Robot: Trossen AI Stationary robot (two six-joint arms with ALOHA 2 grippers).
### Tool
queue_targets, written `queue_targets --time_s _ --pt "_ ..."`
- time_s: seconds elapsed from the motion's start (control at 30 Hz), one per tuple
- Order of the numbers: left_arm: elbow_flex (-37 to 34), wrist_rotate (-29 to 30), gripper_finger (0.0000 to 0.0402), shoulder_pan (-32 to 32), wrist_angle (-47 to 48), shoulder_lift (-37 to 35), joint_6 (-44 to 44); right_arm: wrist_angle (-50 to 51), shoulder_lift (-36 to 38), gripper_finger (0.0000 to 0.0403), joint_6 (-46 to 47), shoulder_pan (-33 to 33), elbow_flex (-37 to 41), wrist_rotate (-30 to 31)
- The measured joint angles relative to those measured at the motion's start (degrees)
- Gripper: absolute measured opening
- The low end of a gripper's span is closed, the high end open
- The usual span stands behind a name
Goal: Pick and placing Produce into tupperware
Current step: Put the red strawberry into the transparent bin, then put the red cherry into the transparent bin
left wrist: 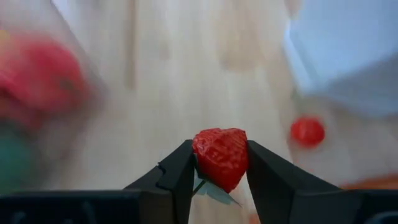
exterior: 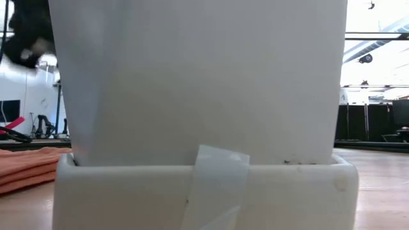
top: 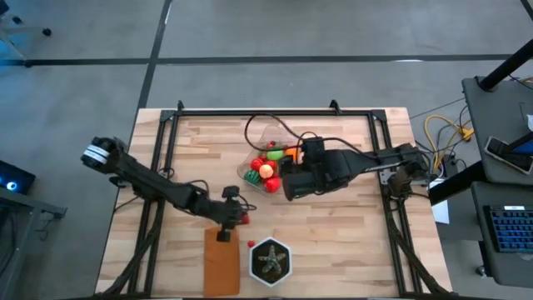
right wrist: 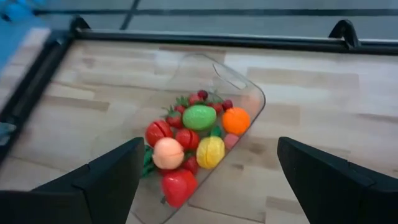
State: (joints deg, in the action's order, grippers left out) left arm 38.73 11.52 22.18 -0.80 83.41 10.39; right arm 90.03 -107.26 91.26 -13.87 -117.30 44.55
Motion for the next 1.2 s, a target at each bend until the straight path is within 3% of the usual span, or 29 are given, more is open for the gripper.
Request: queue_targets --time_s 0.2,0.3,0.37,0.47,0.63,0.77,0.97,1.2 --pt "3.3 12.8 0.0112 -0.6 1.2 -11.1 -14.3 0.0 3.3 0.0359 0.3 -0.7 0.0 2.1" --pt "4.7 17.5 0.0114 -4.1 1.0 -14.2 -21.0 0.0 4.0 0.0359 0.3 -1.2 0.0 2.1" --pt "5.0 15.8 0.0122 -8.7 1.2 -14.7 -23.7 0.0 4.2 0.0359 1.0 -1.5 0.0 2.1" --pt "5.3 8.5 0.0142 -17.2 1.4 -13.1 -24.0 0.0 4.1 0.0359 2.2 -2.2 0.0 2.1" --pt "7.4 -4.9 0.0193 -27.8 1.5 -7.3 -16.9 0.0 3.6 0.0359 4.8 -3.4 0.0 2.0" --pt "10.1 -5.2 0.0253 -30.6 1.6 -3.6 -14.0 0.0 3.6 0.0359 6.7 -4.1 0.1 2.0" --pt "11.7 -6.5 0.0302 -28.3 11.3 -6.6 -13.6 0.0 3.6 0.0359 7.3 -4.7 0.5 2.0" --pt "9.1 -10.6 0.0303 -14.8 24.4 -16.7 -3.5 0.0 3.6 0.0359 7.7 -4.8 3.3 1.6"
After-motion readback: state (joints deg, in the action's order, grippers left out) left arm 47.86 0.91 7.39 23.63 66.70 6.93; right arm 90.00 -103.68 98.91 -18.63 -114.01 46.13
